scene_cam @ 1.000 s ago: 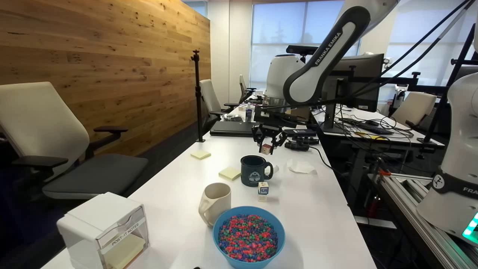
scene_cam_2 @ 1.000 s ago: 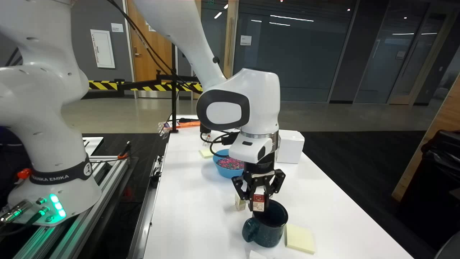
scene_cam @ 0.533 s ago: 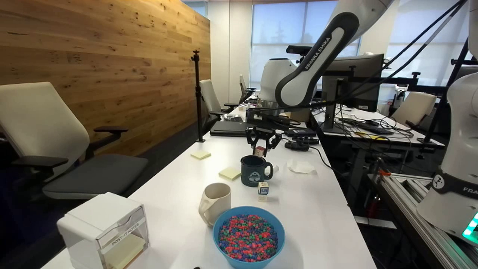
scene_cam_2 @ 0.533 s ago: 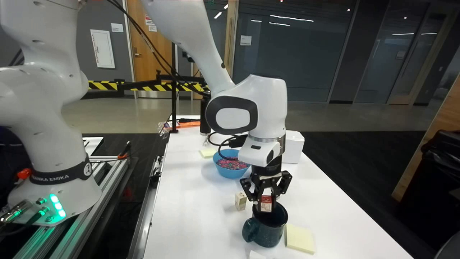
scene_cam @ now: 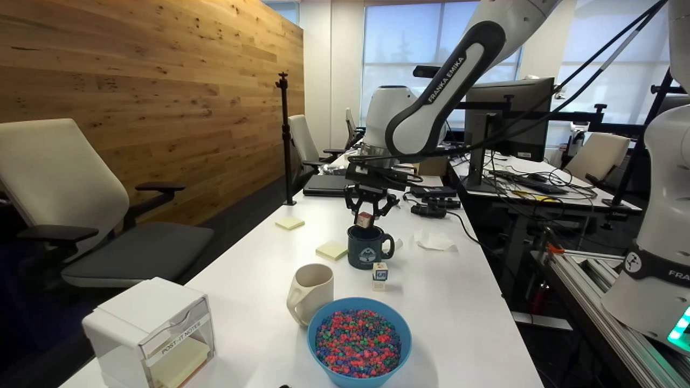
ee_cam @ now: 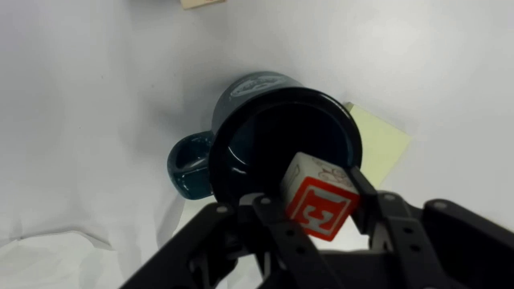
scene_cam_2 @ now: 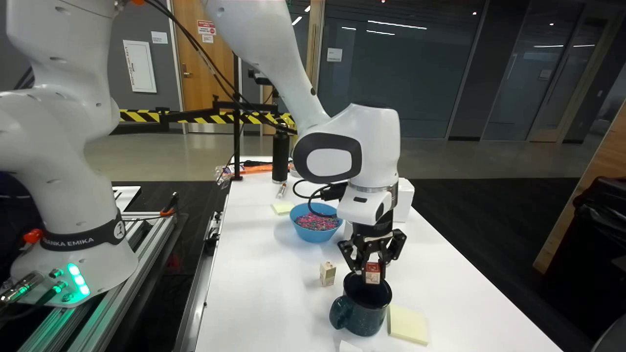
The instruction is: Put the block in the cup
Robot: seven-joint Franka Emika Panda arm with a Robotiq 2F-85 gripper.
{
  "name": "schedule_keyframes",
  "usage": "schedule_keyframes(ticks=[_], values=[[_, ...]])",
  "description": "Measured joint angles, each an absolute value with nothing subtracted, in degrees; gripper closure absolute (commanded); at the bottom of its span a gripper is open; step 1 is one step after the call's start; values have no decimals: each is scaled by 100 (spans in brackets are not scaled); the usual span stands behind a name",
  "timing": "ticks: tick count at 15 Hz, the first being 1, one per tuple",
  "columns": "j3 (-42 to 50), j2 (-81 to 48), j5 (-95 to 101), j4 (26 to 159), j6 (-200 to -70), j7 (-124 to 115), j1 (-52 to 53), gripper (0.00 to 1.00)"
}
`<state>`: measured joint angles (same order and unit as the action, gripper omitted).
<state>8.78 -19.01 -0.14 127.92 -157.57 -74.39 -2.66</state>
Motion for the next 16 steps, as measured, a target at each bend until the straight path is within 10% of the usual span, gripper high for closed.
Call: schedule_keyframes(ticks=[5,16], values=[[876,-1936,-69,12727,-15755,-7327,-265,1],[537,-1114,-26,13041,-14771,-6077,72,0]])
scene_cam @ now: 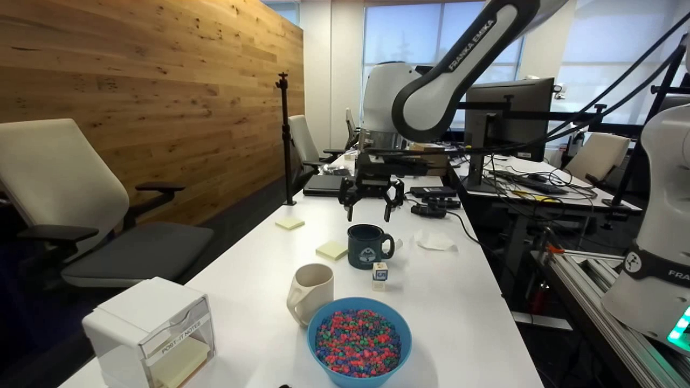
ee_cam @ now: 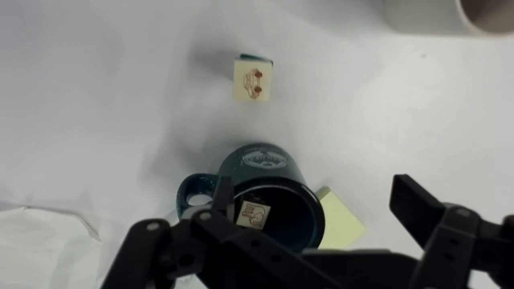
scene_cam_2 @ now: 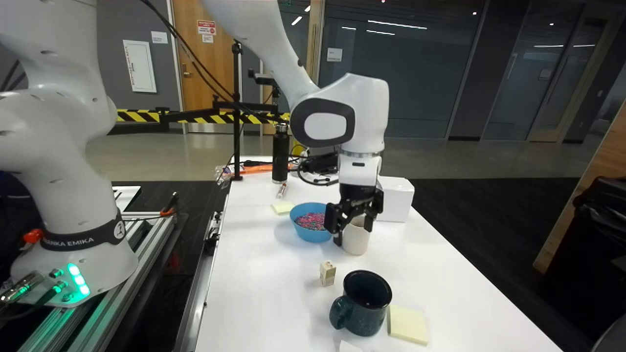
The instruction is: Put the block in the cup
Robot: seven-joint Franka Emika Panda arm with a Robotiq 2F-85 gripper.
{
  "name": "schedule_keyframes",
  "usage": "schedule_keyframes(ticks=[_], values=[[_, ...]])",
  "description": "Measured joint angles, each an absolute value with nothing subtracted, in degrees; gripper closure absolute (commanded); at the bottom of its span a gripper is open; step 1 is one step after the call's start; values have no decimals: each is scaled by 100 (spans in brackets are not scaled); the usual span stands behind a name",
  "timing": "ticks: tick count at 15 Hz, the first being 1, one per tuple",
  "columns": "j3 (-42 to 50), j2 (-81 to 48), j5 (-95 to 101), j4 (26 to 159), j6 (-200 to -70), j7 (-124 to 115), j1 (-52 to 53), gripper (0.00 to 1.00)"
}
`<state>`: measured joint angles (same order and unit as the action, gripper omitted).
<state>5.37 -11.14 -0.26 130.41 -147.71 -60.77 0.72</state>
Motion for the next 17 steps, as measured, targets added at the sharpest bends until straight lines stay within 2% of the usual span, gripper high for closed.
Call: schedule_keyframes(ticks=[8,17], values=[[25,123,542,13316,-12975,-4891,326,0],[-276,265,1207,13321,-12615,-3571,324,0]])
